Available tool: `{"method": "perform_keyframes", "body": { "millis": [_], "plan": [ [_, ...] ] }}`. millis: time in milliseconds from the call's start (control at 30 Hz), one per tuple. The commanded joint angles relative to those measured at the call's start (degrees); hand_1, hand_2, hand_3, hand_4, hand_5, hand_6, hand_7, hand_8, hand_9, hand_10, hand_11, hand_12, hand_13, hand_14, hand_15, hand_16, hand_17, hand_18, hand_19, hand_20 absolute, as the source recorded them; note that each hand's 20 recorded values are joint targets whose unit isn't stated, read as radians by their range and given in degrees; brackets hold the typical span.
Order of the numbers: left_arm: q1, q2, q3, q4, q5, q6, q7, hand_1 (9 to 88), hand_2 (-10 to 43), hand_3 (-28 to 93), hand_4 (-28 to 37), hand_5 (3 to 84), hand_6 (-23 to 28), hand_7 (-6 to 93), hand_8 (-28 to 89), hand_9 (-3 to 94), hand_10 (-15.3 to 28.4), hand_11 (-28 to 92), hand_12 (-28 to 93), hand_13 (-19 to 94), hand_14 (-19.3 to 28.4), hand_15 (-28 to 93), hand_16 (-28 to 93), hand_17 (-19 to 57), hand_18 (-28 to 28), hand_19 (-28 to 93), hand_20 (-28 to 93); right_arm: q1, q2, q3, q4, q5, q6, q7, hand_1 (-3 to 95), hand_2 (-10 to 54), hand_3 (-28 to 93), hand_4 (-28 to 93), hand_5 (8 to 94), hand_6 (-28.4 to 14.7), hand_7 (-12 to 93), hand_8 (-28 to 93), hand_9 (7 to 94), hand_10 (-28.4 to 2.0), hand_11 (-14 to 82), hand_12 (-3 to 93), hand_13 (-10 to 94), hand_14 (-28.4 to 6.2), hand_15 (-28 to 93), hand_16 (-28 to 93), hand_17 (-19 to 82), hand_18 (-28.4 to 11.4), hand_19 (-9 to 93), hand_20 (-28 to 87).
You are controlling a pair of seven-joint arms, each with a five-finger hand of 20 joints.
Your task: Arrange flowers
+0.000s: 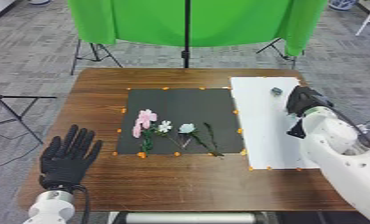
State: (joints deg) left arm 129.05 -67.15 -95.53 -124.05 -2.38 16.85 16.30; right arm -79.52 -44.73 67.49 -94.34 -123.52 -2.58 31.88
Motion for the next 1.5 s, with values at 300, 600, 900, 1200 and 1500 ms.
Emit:
{"method": "perform_keyframes", "body": {
  "millis": [300, 600, 900, 1200, 1500],
  "plan": [
    [-0.81, -0.41, 0.73, 0.78, -1.95, -1.52, -1.87, 28.6, 20.3, 75, -28.3, 47.3, 7.5, 12.1, -8, 40.1, 14.6, 20, 12, 31, 13.8, 37, -5, -4.4, 14.1, 32, 18, 9.65, -6.57, -19.13, -11.38, -4.1, -0.89, -16.32, 63.4, -9.5, 69, -28, 78.4, 1.2, 20, 1, 85.2, -9.9, 11.4, 43.8, 69, -8.1, 45, 43, 28, -19.9, 73, 39],
    [0.31, -0.25, -0.02, 0.6, 0.33, -1.08, -1.83, 28.3, 20.5, 75, -28.3, 47.2, 7.6, 12.1, -8, 40.1, 14.6, 20, 13, 31, 13.9, 37, -5, -4.4, 14.1, 32, 18, 11.22, -6.89, -22.93, -9.18, -2.65, -3.56, -11.95, 61.7, -9.5, 67, -28, 77.2, 0.7, 20, 0, 84.1, -10.1, 10.5, 42.3, 68, -8.0, 45, 42, 28, -20.0, 72, 39],
    [1.29, -0.53, -0.93, 0.29, 5.07, -1.83, -3.21, 28.1, 20.6, 75, -28.3, 47.4, 7.8, 12.3, -8, 40.0, 14.6, 20, 13, 31, 13.8, 36, -5, -4.3, 14.0, 32, 18, 8.45, -6.39, -21.9, -11.28, -1.07, -6.29, -11.4, 61.5, -9.5, 67, -28, 75.9, 0.1, 19, -1, 82.6, -10.4, 10.0, 41.3, 67, -8.0, 45, 44, 27, -20.0, 73, 38],
    [1.33, -0.53, -1.12, 0.39, 4.62, -2.67, -3.52, 26.3, 21.6, 74, -28.3, 46.5, 8.2, 11.6, -8, 39.2, 14.5, 19, 13, 30, 14.0, 36, -5, -4.6, 13.9, 32, 18, 7.47, -6.82, -22.45, -12.63, 0.15, -6.93, -10.39, 49.4, -9.5, 74, -28, 70.1, -1.4, 16, -3, 76.5, -12.3, 19.0, 30.6, 64, -11.3, 58, 31, 25, -21.2, 75, 39],
    [1.71, -0.25, -1.32, 0.16, 4.1, -2.62, -3.54, 24.4, 22.3, 74, -28.3, 46.2, 8.1, 11.1, -8, 38.7, 14.7, 19, 13, 30, 14.0, 35, -4, -4.8, 14.0, 32, 18, 7.34, -6.26, -22.18, -12.96, 0.02, -5.62, -7.33, 40.7, -9.5, 76, -26, 65.0, -2.6, 14, -12, 72.8, -14.4, 26.3, 21.0, 61, -13.2, 63, 26, 24, -22.5, 75, 40]
  ]
}}
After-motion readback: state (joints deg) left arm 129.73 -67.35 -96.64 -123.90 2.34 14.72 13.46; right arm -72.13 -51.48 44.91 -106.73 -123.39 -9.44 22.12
